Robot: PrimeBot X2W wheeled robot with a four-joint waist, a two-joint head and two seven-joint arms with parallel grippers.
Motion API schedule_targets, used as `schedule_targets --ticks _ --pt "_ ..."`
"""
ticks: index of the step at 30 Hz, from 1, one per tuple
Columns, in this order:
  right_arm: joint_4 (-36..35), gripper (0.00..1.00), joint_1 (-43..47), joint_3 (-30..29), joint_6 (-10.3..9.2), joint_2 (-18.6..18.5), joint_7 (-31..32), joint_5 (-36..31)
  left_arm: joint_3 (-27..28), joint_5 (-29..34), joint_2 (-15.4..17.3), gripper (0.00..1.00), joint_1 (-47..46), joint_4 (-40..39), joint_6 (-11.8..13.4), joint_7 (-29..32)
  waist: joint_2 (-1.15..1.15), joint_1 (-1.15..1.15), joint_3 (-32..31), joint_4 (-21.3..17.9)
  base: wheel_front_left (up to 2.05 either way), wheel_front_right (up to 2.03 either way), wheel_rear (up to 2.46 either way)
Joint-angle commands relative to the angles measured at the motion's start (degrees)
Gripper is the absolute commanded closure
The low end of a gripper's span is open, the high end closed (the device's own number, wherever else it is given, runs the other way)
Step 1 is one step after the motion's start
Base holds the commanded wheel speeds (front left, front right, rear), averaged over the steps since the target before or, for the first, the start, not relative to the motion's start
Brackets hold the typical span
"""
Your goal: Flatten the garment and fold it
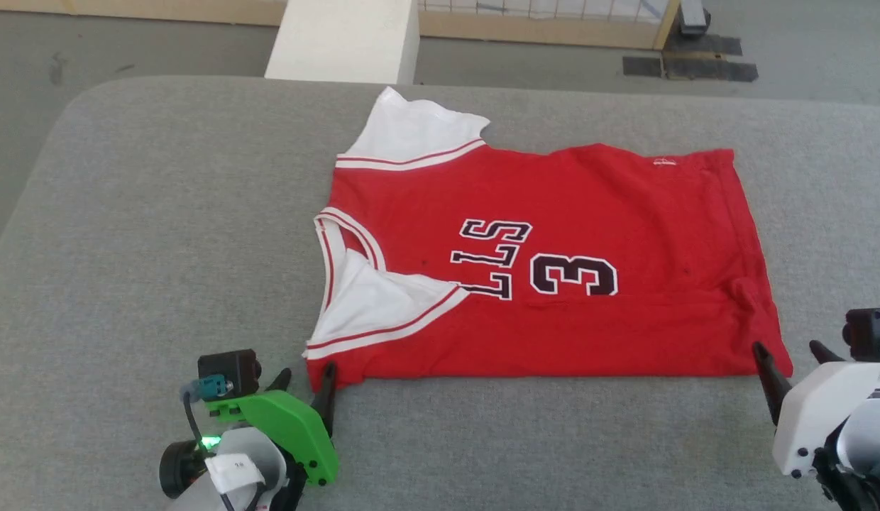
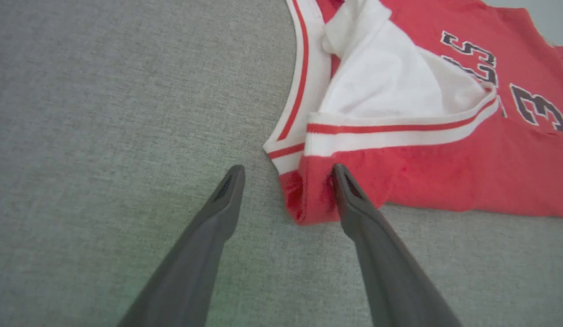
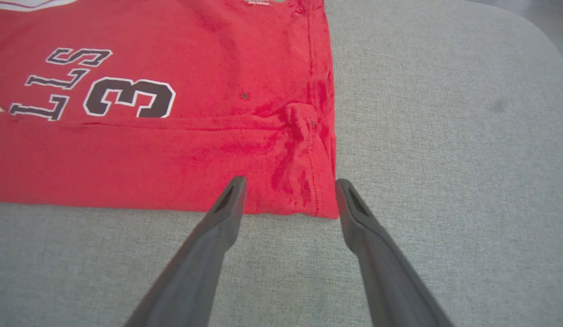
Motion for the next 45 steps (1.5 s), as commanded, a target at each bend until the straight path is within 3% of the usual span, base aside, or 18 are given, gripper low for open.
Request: schedule_targets --ticks 1,4,9,10,11,14,19,21,24,35,36,37,38,45 --pt "-0.9 0.00 0.8 -0.3 -0.09 0.2 0.3 -0.4 0.0 0.0 0.5 0.00 0.1 0.1 1.0 1.0 0.00 0.00 1.7 -1.2 0.00 0.00 0.00" --pt "-2.1 0.00 0.8 -0.6 -0.09 0.1 0.5 -0.4 -0.3 0.1 1.4 0.00 -0.5 0.2 2.5 3.3 0.00 0.00 3.2 -2.0 0.00 0.00 0.00" --pt "-2.8 0.00 0.4 -0.8 -0.09 -0.2 0.7 -0.4 -2.6 -0.7 2.0 0.00 -1.2 1.1 1.8 9.2 0.00 0.00 5.3 -2.6 0.00 0.00 0.00" --pt "-2.8 0.00 0.4 -0.8 -0.09 -0.4 0.7 -0.4 -3.2 -1.0 2.0 0.64 -1.3 1.4 1.3 10.5 0.00 0.00 5.5 -2.6 0.00 0.00 0.00" --pt "-2.7 0.00 0.3 -0.7 -0.09 -0.5 0.7 -0.4 -3.9 -1.2 1.9 1.00 -1.4 1.5 0.6 11.5 0.00 0.00 5.7 -2.6 0.00 0.00 0.00" --pt "-2.0 0.00 0.0 -0.2 -0.09 -1.8 0.8 -1.0 -5.0 -1.7 1.6 1.00 -1.7 1.8 -1.1 13.1 0.00 0.00 5.4 -2.4 0.00 0.00 0.00" --pt "0.5 0.00 -0.7 0.2 -0.09 -3.7 1.3 -1.6 -3.8 -0.9 1.1 1.00 -1.9 1.4 -2.0 8.7 0.00 0.00 2.8 -1.1 0.00 0.00 0.00" --pt "4.4 0.00 -2.0 0.0 -0.09 -5.0 2.2 -2.0 -2.6 0.4 1.0 1.00 -2.0 -1.6 -1.8 4.2 0.00 0.00 1.1 0.3 0.00 0.00 0.00" --pt "8.2 0.00 -4.0 -0.1 -0.09 -5.2 2.4 -1.9 -2.7 1.6 1.6 1.00 -2.1 -4.9 -1.5 3.0 0.00 0.00 0.8 1.1 0.00 0.00 0.00" --pt "21.5 0.00 -9.3 -0.9 -0.09 -4.1 1.9 -3.0 -4.0 4.2 5.1 1.00 -2.8 -13.1 0.6 5.5 0.00 0.00 4.3 2.9 0.00 0.00 0.00" --pt "22.3 0.44 -9.5 -0.9 -0.09 -3.9 1.8 -2.9 -4.1 4.2 5.2 1.00 -2.8 -13.1 0.6 5.6 0.00 0.00 4.5 2.9 0.00 0.00 0.00" --pt "23.1 0.96 -9.7 -1.2 -0.09 -3.7 1.4 -2.9 -4.2 4.2 5.3 1.00 -2.8 -13.1 0.4 5.8 0.00 0.00 4.7 2.9 0.00 0.00 0.00" --pt "23.8 1.00 -9.8 -1.2 -0.09 -3.7 1.1 -2.9 -4.3 3.9 5.3 1.00 -2.7 -12.8 0.0 5.9 0.00 0.00 4.7 2.9 0.00 0.00 0.00" --pt "24.7 1.00 -9.4 -1.5 -0.09 -3.6 -1.0 -2.1 -5.3 3.1 6.9 1.00 -1.4 -8.9 -2.4 6.8 0.00 0.00 0.9 1.6 0.00 0.00 0.00"
